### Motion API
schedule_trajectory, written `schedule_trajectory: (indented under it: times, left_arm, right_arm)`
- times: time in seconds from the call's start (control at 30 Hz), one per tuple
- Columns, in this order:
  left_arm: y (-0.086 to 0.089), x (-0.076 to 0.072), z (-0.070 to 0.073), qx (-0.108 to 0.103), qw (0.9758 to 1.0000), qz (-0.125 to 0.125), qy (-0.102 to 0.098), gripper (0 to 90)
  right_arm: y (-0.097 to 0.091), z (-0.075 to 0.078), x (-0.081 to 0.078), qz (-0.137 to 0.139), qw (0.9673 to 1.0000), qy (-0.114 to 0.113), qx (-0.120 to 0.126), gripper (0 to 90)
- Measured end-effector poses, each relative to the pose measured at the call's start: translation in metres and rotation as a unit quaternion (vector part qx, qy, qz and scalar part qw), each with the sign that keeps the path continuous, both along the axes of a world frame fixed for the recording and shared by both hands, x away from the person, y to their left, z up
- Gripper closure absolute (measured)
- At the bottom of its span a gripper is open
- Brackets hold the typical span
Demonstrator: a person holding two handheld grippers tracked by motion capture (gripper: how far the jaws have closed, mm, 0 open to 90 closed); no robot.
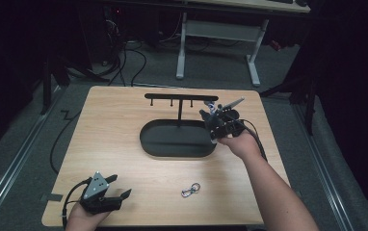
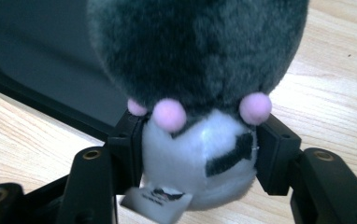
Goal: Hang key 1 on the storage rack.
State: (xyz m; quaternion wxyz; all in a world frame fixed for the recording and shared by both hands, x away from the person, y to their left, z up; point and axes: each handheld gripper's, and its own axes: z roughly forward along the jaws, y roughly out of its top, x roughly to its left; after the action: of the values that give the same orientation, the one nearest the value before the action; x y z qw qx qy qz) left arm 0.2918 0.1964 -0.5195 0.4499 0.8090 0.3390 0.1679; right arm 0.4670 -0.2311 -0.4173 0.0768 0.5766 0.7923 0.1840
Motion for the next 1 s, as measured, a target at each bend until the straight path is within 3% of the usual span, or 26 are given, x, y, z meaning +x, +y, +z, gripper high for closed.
schedule_trajectory:
  times: [0.2,0.57,0.77,0.9,0.93,1.0]
  left_arm:
    - [0.000,0.000,0.000,-0.001,1.0000,0.001,0.000,26.1]
    - [-0.001,0.000,0.001,0.002,1.0000,-0.001,-0.003,25.9]
    - [-0.002,0.000,0.001,0.003,1.0000,-0.002,-0.003,25.9]
    - [-0.002,0.000,0.001,0.002,1.0000,-0.004,-0.002,25.8]
    - [-0.003,0.000,0.001,0.004,1.0000,-0.005,-0.003,25.8]
    - [-0.004,-0.001,0.001,0.004,1.0000,-0.004,-0.002,25.8]
  right_arm:
    - [-0.001,-0.004,0.000,-0.007,1.0000,-0.001,0.003,38.8]
    - [-0.007,0.007,-0.011,-0.009,0.9998,-0.014,0.013,38.1]
    - [-0.013,0.004,-0.026,-0.006,0.9997,-0.020,0.009,40.2]
    - [-0.018,0.001,-0.040,0.001,0.9994,-0.035,0.007,44.2]
    - [-0.020,0.000,-0.044,0.007,0.9992,-0.038,-0.003,45.7]
    - [-0.025,-0.003,-0.054,0.005,0.9987,-0.051,0.005,47.8]
